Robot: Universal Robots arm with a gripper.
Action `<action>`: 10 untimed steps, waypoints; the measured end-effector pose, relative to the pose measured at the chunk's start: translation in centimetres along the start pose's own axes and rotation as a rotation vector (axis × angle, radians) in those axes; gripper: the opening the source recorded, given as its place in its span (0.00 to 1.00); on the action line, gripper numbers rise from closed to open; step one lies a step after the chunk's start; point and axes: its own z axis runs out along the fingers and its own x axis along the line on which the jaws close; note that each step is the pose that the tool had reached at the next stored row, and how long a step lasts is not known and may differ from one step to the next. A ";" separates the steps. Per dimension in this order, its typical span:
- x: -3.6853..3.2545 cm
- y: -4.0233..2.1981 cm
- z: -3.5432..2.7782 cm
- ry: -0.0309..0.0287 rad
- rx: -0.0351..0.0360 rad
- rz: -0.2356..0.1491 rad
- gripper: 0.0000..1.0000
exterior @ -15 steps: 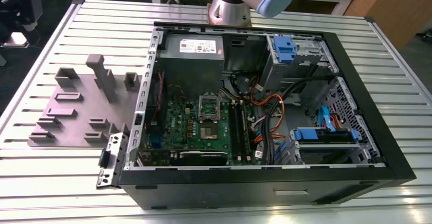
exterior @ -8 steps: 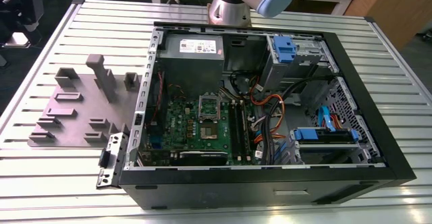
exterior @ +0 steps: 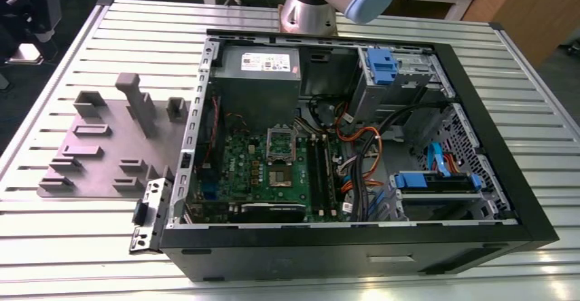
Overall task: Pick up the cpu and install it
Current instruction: 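Pick up the cpu and move it towards the insertion slot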
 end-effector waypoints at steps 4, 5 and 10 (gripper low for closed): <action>-0.08 0.00 0.00 -0.0001 0.0000 0.000 0.47; -0.11 0.00 0.00 -0.0001 0.0000 0.000 0.47; -0.19 0.00 0.00 0.0000 0.0000 0.000 0.47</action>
